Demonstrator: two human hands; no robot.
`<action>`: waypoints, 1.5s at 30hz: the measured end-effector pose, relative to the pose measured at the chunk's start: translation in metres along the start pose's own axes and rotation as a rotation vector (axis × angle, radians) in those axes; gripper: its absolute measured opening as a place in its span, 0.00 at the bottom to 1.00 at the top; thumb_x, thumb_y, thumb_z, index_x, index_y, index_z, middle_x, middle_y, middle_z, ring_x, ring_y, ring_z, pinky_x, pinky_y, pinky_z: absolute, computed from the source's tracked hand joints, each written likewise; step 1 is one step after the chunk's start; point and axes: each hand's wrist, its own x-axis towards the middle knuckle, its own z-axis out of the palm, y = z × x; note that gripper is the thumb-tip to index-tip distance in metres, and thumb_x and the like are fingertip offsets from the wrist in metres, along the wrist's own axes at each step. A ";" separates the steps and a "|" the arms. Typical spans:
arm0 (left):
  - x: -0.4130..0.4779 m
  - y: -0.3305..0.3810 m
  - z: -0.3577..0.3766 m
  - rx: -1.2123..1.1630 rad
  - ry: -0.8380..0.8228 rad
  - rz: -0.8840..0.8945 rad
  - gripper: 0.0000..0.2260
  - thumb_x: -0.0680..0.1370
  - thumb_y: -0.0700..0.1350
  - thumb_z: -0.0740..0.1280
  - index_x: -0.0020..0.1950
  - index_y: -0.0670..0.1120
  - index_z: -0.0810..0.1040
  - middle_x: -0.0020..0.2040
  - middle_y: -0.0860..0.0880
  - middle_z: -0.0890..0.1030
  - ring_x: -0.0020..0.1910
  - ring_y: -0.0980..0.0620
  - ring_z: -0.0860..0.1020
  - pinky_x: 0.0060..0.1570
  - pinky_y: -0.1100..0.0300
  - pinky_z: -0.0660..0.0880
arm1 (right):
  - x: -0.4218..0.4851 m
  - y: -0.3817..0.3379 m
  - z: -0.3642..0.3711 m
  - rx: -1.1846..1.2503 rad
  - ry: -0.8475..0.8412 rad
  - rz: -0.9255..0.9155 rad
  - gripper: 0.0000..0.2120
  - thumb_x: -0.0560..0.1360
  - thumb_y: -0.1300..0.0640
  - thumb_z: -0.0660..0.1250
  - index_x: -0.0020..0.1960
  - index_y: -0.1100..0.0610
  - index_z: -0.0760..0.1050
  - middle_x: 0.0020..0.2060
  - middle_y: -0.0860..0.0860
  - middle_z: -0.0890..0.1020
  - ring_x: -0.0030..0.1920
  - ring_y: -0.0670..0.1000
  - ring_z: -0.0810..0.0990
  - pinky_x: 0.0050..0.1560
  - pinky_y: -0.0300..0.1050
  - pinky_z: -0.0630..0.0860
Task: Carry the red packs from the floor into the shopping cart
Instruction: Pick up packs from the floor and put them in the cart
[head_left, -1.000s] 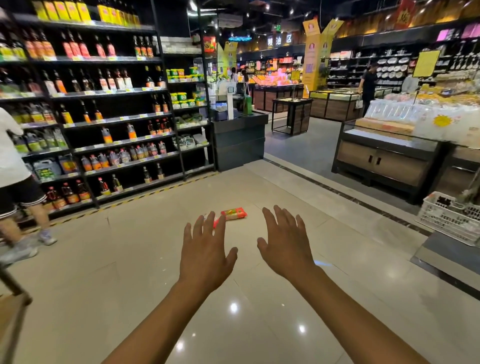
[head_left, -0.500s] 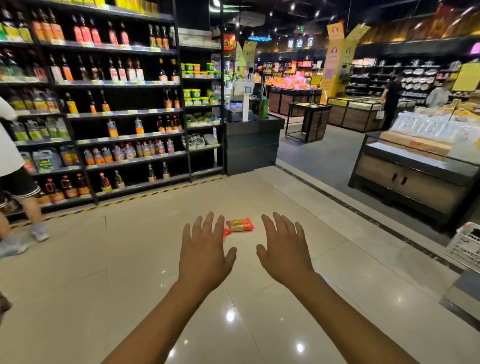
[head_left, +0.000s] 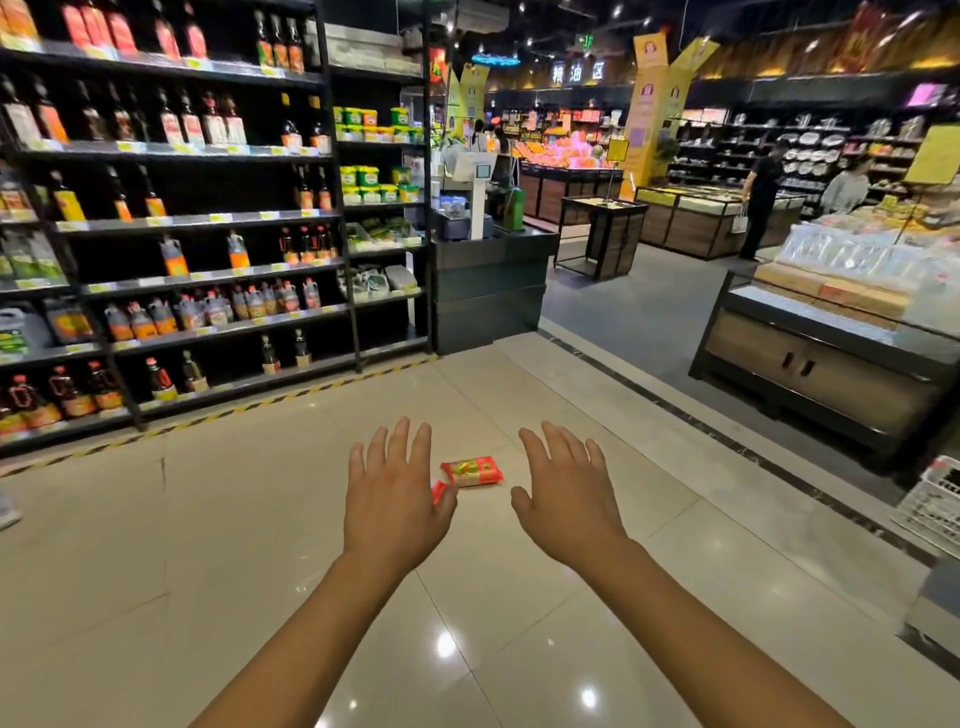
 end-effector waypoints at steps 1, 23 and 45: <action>0.014 -0.002 0.005 -0.005 0.000 0.008 0.34 0.84 0.63 0.56 0.85 0.50 0.49 0.86 0.46 0.51 0.84 0.43 0.50 0.81 0.44 0.46 | 0.013 0.002 0.004 0.005 -0.006 0.007 0.31 0.84 0.43 0.59 0.82 0.49 0.53 0.83 0.53 0.56 0.82 0.56 0.54 0.81 0.57 0.48; 0.368 -0.021 0.093 0.099 -0.012 -0.076 0.35 0.83 0.63 0.59 0.84 0.49 0.52 0.85 0.46 0.54 0.84 0.42 0.51 0.82 0.43 0.48 | 0.403 0.057 0.088 0.110 -0.061 -0.111 0.30 0.82 0.45 0.60 0.81 0.50 0.56 0.81 0.54 0.60 0.80 0.57 0.58 0.79 0.58 0.56; 0.694 -0.175 0.216 0.027 -0.152 -0.082 0.36 0.83 0.61 0.60 0.85 0.48 0.50 0.85 0.44 0.52 0.84 0.41 0.50 0.82 0.43 0.47 | 0.735 0.014 0.205 -0.014 -0.202 -0.096 0.29 0.82 0.45 0.59 0.80 0.51 0.57 0.79 0.54 0.62 0.78 0.56 0.61 0.78 0.56 0.58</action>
